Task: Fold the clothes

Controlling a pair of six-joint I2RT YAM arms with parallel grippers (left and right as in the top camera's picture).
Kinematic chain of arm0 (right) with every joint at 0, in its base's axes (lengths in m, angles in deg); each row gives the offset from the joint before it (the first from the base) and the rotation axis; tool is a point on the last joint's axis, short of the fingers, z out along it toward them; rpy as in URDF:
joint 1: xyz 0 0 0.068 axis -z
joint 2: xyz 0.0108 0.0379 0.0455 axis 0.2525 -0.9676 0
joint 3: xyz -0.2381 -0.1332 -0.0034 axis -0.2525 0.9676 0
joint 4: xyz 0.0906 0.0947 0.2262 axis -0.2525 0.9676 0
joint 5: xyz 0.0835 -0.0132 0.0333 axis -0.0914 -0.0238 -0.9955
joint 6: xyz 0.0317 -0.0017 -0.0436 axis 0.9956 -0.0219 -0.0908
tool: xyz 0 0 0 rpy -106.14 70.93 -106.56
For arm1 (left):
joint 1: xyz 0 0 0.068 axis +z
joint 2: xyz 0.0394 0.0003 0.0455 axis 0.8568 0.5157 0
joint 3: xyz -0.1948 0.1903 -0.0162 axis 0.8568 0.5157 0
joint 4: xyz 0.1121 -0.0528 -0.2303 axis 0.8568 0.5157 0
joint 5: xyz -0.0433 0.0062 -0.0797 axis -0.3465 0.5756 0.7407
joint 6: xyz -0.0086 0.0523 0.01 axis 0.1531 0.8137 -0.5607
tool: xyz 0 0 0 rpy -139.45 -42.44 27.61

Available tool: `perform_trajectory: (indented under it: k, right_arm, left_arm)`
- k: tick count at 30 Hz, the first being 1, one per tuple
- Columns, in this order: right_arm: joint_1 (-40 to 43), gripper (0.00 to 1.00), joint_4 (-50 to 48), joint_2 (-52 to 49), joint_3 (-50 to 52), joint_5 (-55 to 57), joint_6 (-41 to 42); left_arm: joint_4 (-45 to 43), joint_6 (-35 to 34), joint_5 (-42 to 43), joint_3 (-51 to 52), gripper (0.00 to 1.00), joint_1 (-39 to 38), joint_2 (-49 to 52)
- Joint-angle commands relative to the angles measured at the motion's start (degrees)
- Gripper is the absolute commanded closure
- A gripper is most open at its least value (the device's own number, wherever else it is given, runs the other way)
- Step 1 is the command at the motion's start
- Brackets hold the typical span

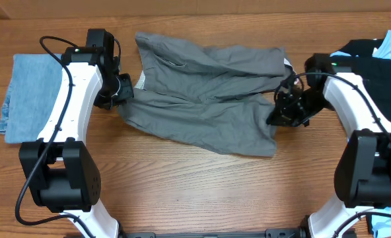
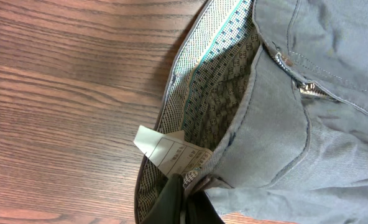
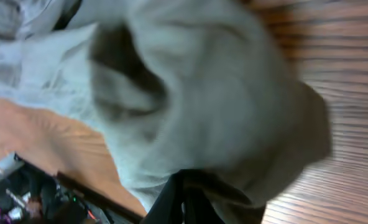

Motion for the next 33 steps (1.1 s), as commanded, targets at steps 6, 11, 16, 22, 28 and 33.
perform_trajectory:
  k: [6, 11, 16, 22, 28, 33]
  right_arm:
    - [-5.14, 0.87, -2.71, 0.79, 1.95, 0.50, -2.10]
    - [-7.21, 0.79, -3.15, 0.81, 1.77, -0.17, -4.68]
    - [-4.92, 0.62, -1.09, 0.81, 0.17, -0.22, -4.44]
    - [-4.57, 0.52, -0.11, 0.81, -1.27, 0.46, -4.20]
    - [-3.96, 0.51, -0.15, 3.48, -1.27, 4.57, 0.90]
    - [0.72, 0.46, 0.79, 8.85, -1.27, 5.38, 3.19]
  left_arm:
    - [-0.13, 0.48, -0.76, 0.24, 0.96, 0.52, -0.09]
    - [0.46, 0.50, -0.79, 0.24, 0.95, 0.50, -0.09]
    - [0.68, 0.50, -0.81, 0.24, 0.94, 0.52, -0.09]
    - [0.66, 0.50, -0.81, 0.24, 0.93, 0.52, -0.09]
    - [0.74, 0.55, -0.83, 0.24, 0.92, 0.52, -0.09]
    - [0.70, 0.68, -0.98, 0.24, 0.90, 0.52, -0.09]
